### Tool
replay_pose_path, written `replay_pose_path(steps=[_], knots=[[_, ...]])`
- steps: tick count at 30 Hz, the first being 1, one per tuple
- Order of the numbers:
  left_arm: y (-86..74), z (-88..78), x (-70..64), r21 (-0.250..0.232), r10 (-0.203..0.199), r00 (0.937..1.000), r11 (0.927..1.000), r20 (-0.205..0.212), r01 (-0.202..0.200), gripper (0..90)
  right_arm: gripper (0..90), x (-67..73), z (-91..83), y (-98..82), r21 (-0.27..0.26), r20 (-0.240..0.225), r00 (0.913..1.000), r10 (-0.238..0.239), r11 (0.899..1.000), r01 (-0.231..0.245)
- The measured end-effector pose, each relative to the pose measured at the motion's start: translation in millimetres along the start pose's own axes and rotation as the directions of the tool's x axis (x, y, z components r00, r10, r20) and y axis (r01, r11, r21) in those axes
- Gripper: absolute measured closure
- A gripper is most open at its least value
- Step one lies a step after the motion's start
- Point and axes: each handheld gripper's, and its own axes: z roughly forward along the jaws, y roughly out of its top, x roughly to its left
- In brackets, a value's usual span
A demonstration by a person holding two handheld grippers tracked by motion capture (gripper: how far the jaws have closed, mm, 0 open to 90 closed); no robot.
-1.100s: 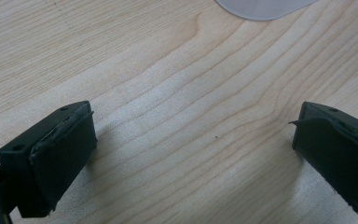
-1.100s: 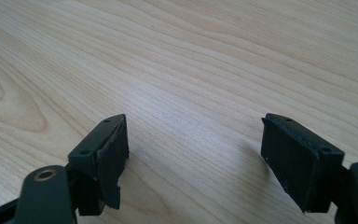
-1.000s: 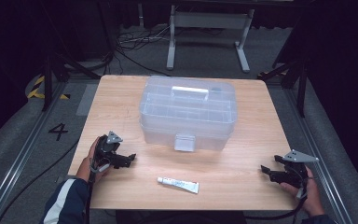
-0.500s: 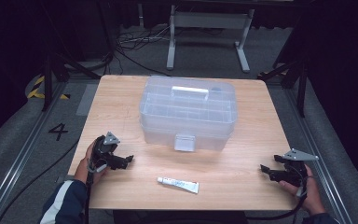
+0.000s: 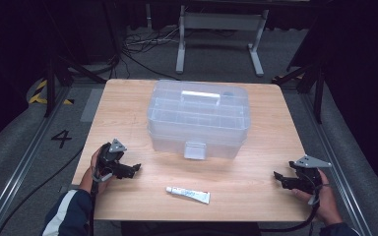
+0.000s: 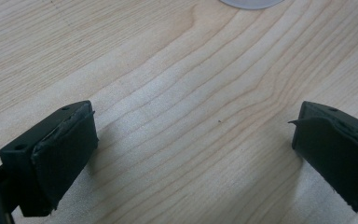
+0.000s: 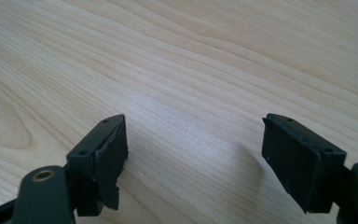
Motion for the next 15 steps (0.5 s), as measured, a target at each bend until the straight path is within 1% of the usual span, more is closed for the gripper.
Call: replay_pose_path(steps=[1,3,4,6,9,12,13,14,15], knots=[[-0.1,-0.2,0.2,0.001,0.002,1.0000,1.0000,0.001,-0.002,0.3,22.9,0.0,0.4,0.6,-0.001,-0.008,0.9999,-0.008,1.000,0.008],[-0.1,-0.2,0.2,0.002,0.002,1.0000,1.0000,0.001,-0.002,0.3,22.2,0.0,0.9,2.3,-0.005,-0.035,0.9993,-0.010,1.000,0.010],[-0.1,-0.2,0.2,0.002,0.002,1.0000,1.0000,0.001,-0.002,0.3,22.2,0.0,0.9,2.3,-0.005,-0.035,0.9993,-0.010,1.000,0.010],[-0.1,-0.2,0.2,0.002,0.002,1.0000,1.0000,0.001,-0.002,0.3,22.8,-0.1,0.5,6.4,-0.023,-0.067,0.9975,-0.019,1.000,0.017],[-0.1,-0.2,0.2,0.002,0.002,1.0000,1.0000,0.002,-0.002,0.3,24.7,1.4,-2.1,15.6,-0.045,-0.084,0.9959,-0.034,0.999,0.030],[-0.4,-0.5,1.2,0.002,0.013,0.9999,0.9999,0.009,-0.013,0.2,26.9,2.4,-8.0,33.8,-0.083,-0.112,0.9922,-0.054,0.996,0.045],[-0.6,-1.1,2.1,0.005,0.022,0.9997,0.9998,0.015,-0.022,0.2,27.2,2.6,-9.2,39.3,-0.089,-0.117,0.9913,-0.059,0.995,0.049],[-0.6,-1.1,2.1,0.005,0.022,0.9997,0.9998,0.015,-0.022,0.3,27.2,2.6,-9.2,39.3,-0.089,-0.117,0.9913,-0.059,0.995,0.049],[-0.8,-1.0,2.3,0.003,0.023,0.9996,0.9997,0.016,-0.023,0.3,27.4,3.0,-10.5,44.6,-0.096,-0.115,0.9911,-0.067,0.994,0.056]])
